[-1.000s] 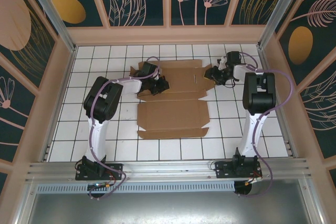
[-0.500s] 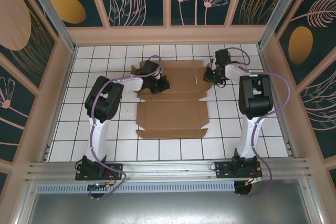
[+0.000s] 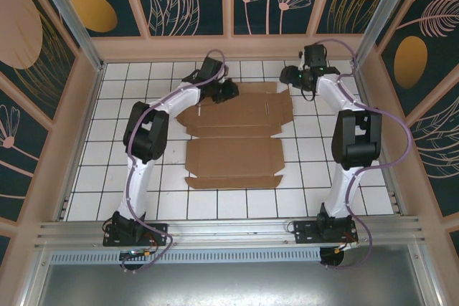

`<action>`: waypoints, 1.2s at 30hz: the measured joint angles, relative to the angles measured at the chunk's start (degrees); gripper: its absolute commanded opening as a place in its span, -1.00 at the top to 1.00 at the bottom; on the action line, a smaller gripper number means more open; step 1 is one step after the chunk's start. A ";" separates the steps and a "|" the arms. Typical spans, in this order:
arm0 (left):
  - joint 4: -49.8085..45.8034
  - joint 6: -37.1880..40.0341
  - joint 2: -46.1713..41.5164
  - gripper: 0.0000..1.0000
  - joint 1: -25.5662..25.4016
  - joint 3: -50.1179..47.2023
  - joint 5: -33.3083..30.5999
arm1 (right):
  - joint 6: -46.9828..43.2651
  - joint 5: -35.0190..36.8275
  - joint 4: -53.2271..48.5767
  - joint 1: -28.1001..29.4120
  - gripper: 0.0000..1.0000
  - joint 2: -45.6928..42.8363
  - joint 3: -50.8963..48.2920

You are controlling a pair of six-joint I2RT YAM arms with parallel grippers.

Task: Fold the paper box

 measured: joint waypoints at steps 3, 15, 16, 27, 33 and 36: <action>0.02 -1.33 5.68 0.66 0.22 8.28 -0.33 | 1.25 -2.71 0.24 0.20 -0.24 4.09 6.49; 0.92 -7.63 17.00 0.64 3.52 17.31 -0.94 | 6.12 -8.33 -0.48 2.64 -0.25 18.71 14.34; 1.07 -7.93 17.27 0.64 3.72 17.66 -1.03 | 6.32 -8.37 -0.74 2.75 -0.25 19.34 14.71; 3.04 -9.05 18.97 0.70 4.17 17.97 -0.81 | 7.37 -8.07 -2.95 2.84 -0.27 29.00 27.04; 4.20 -9.03 18.82 0.72 4.24 16.87 -0.61 | 7.61 -8.26 -3.45 2.84 -0.24 32.44 30.84; 4.39 -9.01 18.51 0.73 4.35 16.41 -0.59 | 7.58 -8.81 -2.71 2.86 -0.21 32.37 30.58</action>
